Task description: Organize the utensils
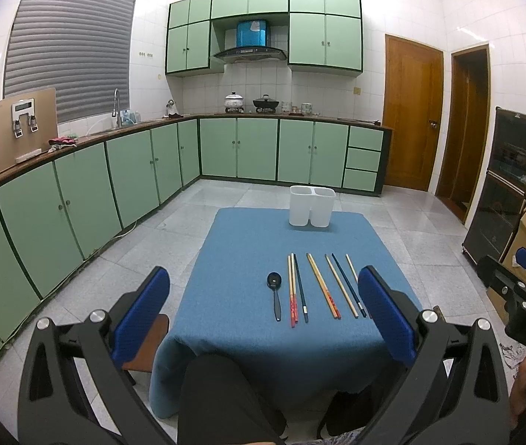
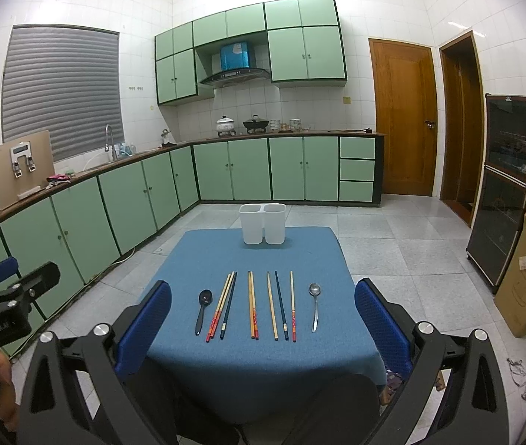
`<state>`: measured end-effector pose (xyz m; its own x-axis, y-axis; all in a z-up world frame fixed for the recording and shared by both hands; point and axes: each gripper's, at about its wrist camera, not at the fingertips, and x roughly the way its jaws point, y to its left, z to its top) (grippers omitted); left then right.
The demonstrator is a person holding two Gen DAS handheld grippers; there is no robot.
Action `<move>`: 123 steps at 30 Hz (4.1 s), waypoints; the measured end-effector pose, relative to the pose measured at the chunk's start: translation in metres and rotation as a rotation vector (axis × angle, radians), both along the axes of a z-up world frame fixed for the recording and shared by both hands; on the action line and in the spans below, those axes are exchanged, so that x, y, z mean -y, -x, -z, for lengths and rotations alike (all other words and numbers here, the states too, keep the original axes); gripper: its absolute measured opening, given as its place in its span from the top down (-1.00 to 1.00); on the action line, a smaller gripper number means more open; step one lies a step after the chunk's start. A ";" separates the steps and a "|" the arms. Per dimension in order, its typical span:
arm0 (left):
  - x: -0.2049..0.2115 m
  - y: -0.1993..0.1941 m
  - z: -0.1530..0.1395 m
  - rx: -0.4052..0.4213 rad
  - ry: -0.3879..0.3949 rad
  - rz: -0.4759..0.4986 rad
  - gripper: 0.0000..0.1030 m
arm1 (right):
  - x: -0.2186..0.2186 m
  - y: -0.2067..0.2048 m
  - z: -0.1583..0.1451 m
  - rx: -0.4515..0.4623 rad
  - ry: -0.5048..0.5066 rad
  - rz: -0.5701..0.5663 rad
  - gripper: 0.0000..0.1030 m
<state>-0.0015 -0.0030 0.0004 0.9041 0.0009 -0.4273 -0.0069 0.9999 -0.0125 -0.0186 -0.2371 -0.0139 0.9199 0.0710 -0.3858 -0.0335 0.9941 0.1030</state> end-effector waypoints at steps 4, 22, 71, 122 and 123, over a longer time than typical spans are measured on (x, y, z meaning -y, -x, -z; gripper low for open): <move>0.000 0.000 0.000 -0.001 0.001 0.000 -0.91 | 0.000 0.000 0.000 -0.001 -0.001 -0.001 -0.89; 0.004 -0.001 0.004 -0.003 -0.001 0.000 -0.91 | -0.002 0.000 0.002 -0.002 -0.001 0.000 -0.89; -0.002 -0.104 0.113 -0.243 0.004 0.054 -0.91 | 0.032 -0.097 0.093 -0.175 0.003 0.039 -0.74; 0.012 -0.256 0.269 -0.411 0.025 0.123 0.77 | 0.055 -0.244 0.275 -0.381 0.037 -0.005 0.81; 0.012 -0.256 0.267 -0.408 0.028 0.123 0.77 | 0.056 -0.243 0.272 -0.376 0.035 -0.004 0.81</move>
